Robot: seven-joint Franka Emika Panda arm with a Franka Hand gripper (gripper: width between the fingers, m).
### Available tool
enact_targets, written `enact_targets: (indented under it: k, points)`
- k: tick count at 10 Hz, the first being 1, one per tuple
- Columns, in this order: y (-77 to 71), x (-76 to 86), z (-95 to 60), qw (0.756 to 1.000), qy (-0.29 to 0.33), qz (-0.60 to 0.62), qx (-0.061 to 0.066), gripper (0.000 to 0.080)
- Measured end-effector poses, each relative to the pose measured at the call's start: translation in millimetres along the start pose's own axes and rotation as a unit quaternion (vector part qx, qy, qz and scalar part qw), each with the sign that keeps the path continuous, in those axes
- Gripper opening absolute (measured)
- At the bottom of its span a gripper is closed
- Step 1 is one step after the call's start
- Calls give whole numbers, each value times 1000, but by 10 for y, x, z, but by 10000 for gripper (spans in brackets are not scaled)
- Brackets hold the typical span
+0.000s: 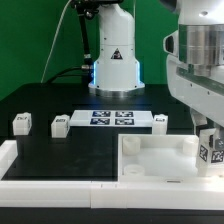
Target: Assemble one leg
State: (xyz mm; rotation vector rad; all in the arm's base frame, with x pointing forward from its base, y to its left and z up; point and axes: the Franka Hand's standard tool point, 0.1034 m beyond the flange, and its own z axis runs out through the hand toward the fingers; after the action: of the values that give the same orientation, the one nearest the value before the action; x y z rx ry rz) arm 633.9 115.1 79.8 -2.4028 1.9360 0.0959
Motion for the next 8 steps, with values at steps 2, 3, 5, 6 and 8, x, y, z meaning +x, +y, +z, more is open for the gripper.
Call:
enact_targets:
  k: [2,3,5,6,8]
  points:
    - [-2,-2,1,1000,0,-1,0,292]
    - [-19,-7,3,1000,2,-20,6,292]
    - [-53,-56,15,999,7,-45,20,572]
    - [-53,-46,15,990,10,-142,19,572]
    - [-53,-91,21,965,11,-263,17,646]
